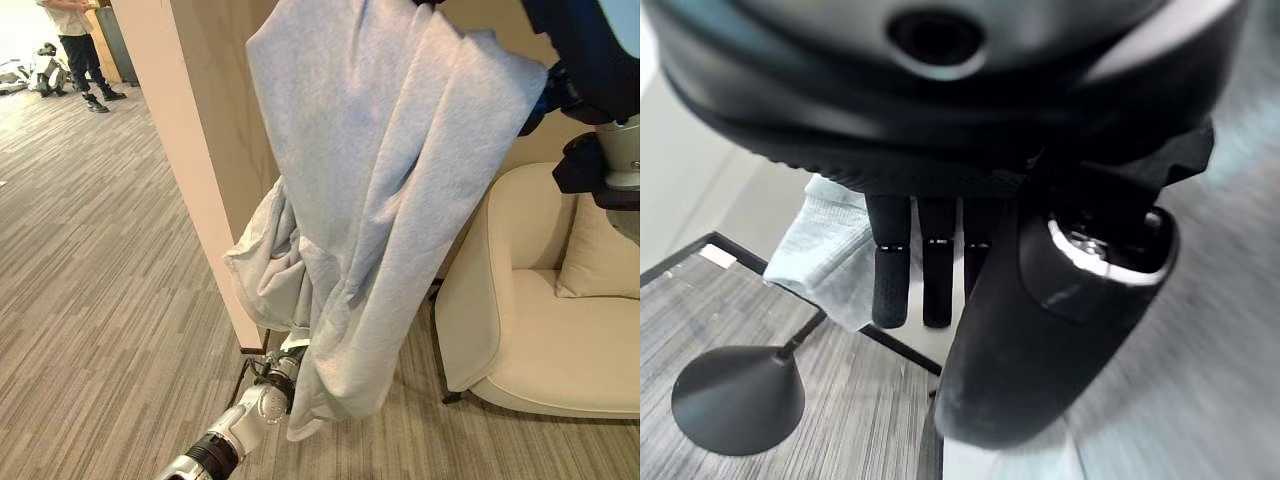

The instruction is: Hang the clothes on the sofa on the clothes rack.

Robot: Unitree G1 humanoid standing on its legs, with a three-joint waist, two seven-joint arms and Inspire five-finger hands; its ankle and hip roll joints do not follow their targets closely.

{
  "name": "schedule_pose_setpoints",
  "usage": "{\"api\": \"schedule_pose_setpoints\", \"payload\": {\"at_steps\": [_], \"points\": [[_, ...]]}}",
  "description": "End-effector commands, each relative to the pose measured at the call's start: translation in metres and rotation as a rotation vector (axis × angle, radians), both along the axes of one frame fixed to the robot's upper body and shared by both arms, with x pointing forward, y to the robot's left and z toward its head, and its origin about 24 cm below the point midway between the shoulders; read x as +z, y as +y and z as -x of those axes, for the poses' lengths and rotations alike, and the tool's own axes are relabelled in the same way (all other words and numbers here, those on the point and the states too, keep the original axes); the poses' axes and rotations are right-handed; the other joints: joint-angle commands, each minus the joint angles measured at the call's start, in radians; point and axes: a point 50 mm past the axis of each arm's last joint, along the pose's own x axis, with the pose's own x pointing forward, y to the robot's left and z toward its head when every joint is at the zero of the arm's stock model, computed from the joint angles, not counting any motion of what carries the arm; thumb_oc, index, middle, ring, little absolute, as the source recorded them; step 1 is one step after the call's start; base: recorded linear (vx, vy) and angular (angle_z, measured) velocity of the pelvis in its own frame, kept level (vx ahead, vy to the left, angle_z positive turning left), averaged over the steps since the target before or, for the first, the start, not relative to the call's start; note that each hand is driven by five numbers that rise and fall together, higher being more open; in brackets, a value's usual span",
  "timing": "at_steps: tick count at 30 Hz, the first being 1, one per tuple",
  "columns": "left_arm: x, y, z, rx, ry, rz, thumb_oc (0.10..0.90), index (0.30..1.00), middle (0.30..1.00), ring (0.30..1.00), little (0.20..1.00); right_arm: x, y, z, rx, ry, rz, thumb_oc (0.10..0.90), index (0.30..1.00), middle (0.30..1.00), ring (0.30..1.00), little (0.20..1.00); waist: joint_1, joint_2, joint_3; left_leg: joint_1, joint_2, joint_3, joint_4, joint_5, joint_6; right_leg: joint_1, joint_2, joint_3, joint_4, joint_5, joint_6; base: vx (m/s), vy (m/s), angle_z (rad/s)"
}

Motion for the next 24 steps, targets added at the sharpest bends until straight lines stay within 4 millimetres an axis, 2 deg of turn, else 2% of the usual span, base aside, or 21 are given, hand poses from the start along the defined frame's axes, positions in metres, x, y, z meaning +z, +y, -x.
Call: {"api": "schedule_pose_setpoints", "payload": {"at_steps": [1, 3, 4, 6, 8, 9, 11, 15, 16, 17, 18, 21, 24], "points": [[0.047, -0.012, -0.025, 0.053, -0.229, 0.161, 0.400, 0.300, 0.300, 0.300, 0.300, 0.026, -0.034, -0.002, -0.043, -0.073, -0.254, 0.400, 0.300, 0.300, 0.300, 0.300, 0.052, -0.040, -0.118, 0.032, 0.041, 0.011, 0.014, -0.179, -0.015, -0.108, -0.016, 0.020, 0.093, -0.071, 0.014, 0.00, 0.000, 0.00], [0.055, -0.009, -0.030, 0.092, -0.263, 0.186, 0.400, 0.300, 0.300, 0.300, 0.300, 0.022, -0.038, -0.004, -0.056, -0.056, -0.262, 0.400, 0.300, 0.300, 0.300, 0.300, 0.050, -0.038, -0.119, 0.032, 0.040, 0.010, 0.014, -0.179, -0.015, -0.109, -0.015, 0.020, 0.094, -0.070, 0.015, 0.00, 0.000, 0.00], [0.066, 0.000, -0.033, 0.124, -0.316, 0.204, 0.400, 0.300, 0.300, 0.300, 0.300, 0.018, -0.043, -0.005, -0.082, -0.039, -0.258, 0.400, 0.300, 0.300, 0.300, 0.300, 0.049, -0.034, -0.119, 0.030, 0.038, 0.009, 0.014, -0.179, -0.013, -0.109, -0.017, 0.019, 0.096, -0.070, 0.016, 0.00, 0.000, 0.00], [0.071, 0.005, -0.033, 0.130, -0.340, 0.204, 0.400, 0.300, 0.300, 0.300, 0.300, 0.016, -0.045, -0.004, -0.094, -0.032, -0.253, 0.400, 0.300, 0.300, 0.300, 0.300, 0.050, -0.033, -0.120, 0.029, 0.037, 0.007, 0.014, -0.179, -0.013, -0.110, -0.017, 0.019, 0.097, -0.070, 0.016, 0.00, 0.000, 0.00], [0.090, 0.036, -0.027, 0.197, -0.448, 0.202, 0.400, 0.300, 0.300, 0.300, 0.300, 0.007, -0.056, -0.004, -0.146, 0.010, -0.246, 0.400, 0.300, 0.300, 0.300, 0.300, 0.057, -0.024, -0.117, 0.027, 0.033, 0.004, 0.015, -0.179, -0.011, -0.110, -0.022, 0.017, 0.100, -0.067, 0.020, -0.01, 0.035, 0.01], [0.090, 0.037, -0.026, 0.196, -0.447, 0.199, 0.400, 0.300, 0.300, 0.300, 0.300, 0.007, -0.057, -0.004, -0.145, 0.012, -0.248, 0.400, 0.300, 0.300, 0.300, 0.300, 0.056, -0.026, -0.118, 0.027, 0.033, 0.004, 0.015, -0.179, -0.010, -0.110, -0.022, 0.017, 0.100, -0.067, 0.020, 0.00, 0.000, 0.00], [0.114, 0.069, -0.017, 0.283, -0.580, 0.179, 0.400, 0.300, 0.300, 0.300, 0.300, -0.007, -0.067, -0.004, -0.197, 0.067, -0.242, 0.400, 0.300, 0.300, 0.300, 0.300, 0.063, -0.019, -0.116, 0.024, 0.028, -0.001, 0.015, -0.179, -0.008, -0.110, -0.027, 0.014, 0.105, -0.065, 0.022, 0.00, 0.016, 0.01], [0.146, 0.096, -0.008, 0.361, -0.750, 0.137, 0.400, 0.300, 0.300, 0.300, 0.300, -0.023, -0.079, -0.002, -0.243, 0.130, -0.254, 0.400, 0.300, 0.300, 0.300, 0.300, 0.066, -0.017, -0.118, 0.022, 0.020, -0.004, 0.015, -0.180, -0.006, -0.114, -0.032, 0.012, 0.112, -0.062, 0.026, 0.00, 0.000, 0.00], [0.160, 0.107, -0.004, 0.401, -0.827, 0.120, 0.400, 0.300, 0.300, 0.300, 0.300, -0.030, -0.085, -0.002, -0.260, 0.162, -0.267, 0.400, 0.300, 0.300, 0.300, 0.300, 0.068, -0.014, -0.118, 0.021, 0.017, -0.005, 0.016, -0.180, -0.005, -0.116, -0.035, 0.012, 0.116, -0.061, 0.027, 0.00, 0.000, 0.00], [0.160, 0.107, -0.003, 0.400, -0.828, 0.117, 0.400, 0.300, 0.300, 0.300, 0.300, -0.031, -0.085, -0.001, -0.260, 0.162, -0.268, 0.400, 0.300, 0.300, 0.300, 0.300, 0.068, -0.016, -0.118, 0.021, 0.017, -0.005, 0.017, -0.181, -0.004, -0.116, -0.036, 0.012, 0.117, -0.062, 0.027, 0.00, 0.033, 0.02], [0.176, 0.118, 0.000, 0.448, -0.911, 0.104, 0.400, 0.300, 0.300, 0.300, 0.300, -0.036, -0.088, -0.001, -0.275, 0.186, -0.270, 0.400, 0.300, 0.300, 0.300, 0.300, 0.069, -0.011, -0.119, 0.022, 0.014, -0.005, 0.016, -0.181, -0.004, -0.117, -0.039, 0.010, 0.119, -0.060, 0.029, 0.00, 0.000, 0.00], [0.188, 0.130, 0.004, 0.506, -0.981, 0.088, 0.400, 0.300, 0.300, 0.300, 0.300, -0.042, -0.093, 0.001, -0.292, 0.213, -0.275, 0.400, 0.300, 0.300, 0.300, 0.300, 0.069, -0.008, -0.119, 0.024, 0.010, -0.005, 0.016, -0.182, -0.003, -0.118, -0.044, 0.011, 0.120, -0.057, 0.033, 0.00, 0.000, 0.00], [0.190, 0.133, 0.004, 0.526, -0.989, 0.096, 0.400, 0.300, 0.300, 0.300, 0.300, -0.045, -0.094, 0.001, -0.301, 0.221, -0.277, 0.400, 0.300, 0.300, 0.300, 0.300, 0.070, -0.008, -0.119, 0.025, 0.008, -0.004, 0.016, -0.181, -0.002, -0.119, -0.046, 0.010, 0.123, -0.056, 0.034, 0.00, 0.000, 0.00]]}}
